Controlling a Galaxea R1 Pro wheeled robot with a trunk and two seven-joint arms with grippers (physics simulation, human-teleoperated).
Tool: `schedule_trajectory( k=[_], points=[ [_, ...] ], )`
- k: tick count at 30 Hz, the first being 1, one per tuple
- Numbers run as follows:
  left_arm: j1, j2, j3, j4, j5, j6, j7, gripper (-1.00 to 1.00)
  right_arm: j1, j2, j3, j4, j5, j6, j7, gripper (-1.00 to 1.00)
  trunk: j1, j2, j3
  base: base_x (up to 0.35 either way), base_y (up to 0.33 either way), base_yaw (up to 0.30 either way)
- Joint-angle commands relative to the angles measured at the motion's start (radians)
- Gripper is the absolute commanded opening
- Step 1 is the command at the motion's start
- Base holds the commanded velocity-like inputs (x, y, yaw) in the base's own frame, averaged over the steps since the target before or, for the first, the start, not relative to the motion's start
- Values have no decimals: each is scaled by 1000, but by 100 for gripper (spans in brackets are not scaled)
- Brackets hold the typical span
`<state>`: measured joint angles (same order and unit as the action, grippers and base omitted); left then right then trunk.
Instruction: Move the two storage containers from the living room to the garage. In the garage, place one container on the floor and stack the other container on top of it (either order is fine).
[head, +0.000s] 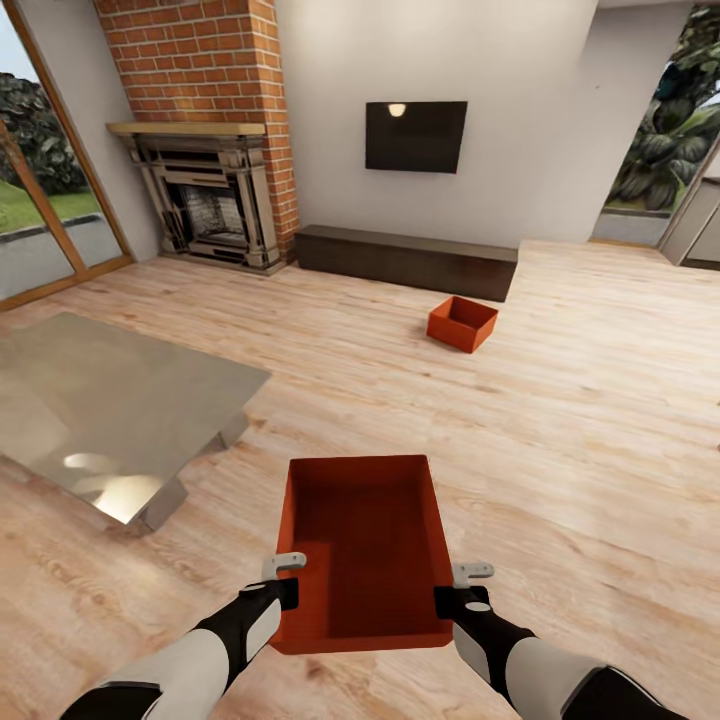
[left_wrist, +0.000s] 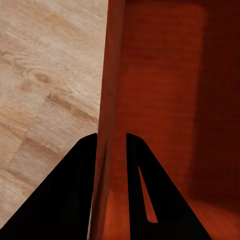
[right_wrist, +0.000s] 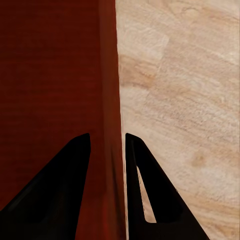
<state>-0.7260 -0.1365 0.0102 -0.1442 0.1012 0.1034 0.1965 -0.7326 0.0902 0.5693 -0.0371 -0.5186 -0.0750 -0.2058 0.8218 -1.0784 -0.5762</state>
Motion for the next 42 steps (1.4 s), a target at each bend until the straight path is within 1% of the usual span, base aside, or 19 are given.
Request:
schedule_trajectory(
  k=[1,29,34,42],
  points=[
    [0,0,-4,2,18,6,9,-100,-1,0,-12,-27,5,-5,20,-100,0,-1,-1,0,0,296],
    [0,0,-6,2,17,4,9,-100,-1,0,-12,-27,5,-5,20,-100,0,-1,-1,0,0,299],
    [0,0,-6,2,18,9,7,-100,-1,0,-12,-27,5,-5,20,-100,0,-1,-1,-59,-42,96],
    [0,0,-6,2,18,9,6,-100,-1,0,-12,-27,5,-5,20,-100,0,-1,-1,-243,-168,2]
  ],
)
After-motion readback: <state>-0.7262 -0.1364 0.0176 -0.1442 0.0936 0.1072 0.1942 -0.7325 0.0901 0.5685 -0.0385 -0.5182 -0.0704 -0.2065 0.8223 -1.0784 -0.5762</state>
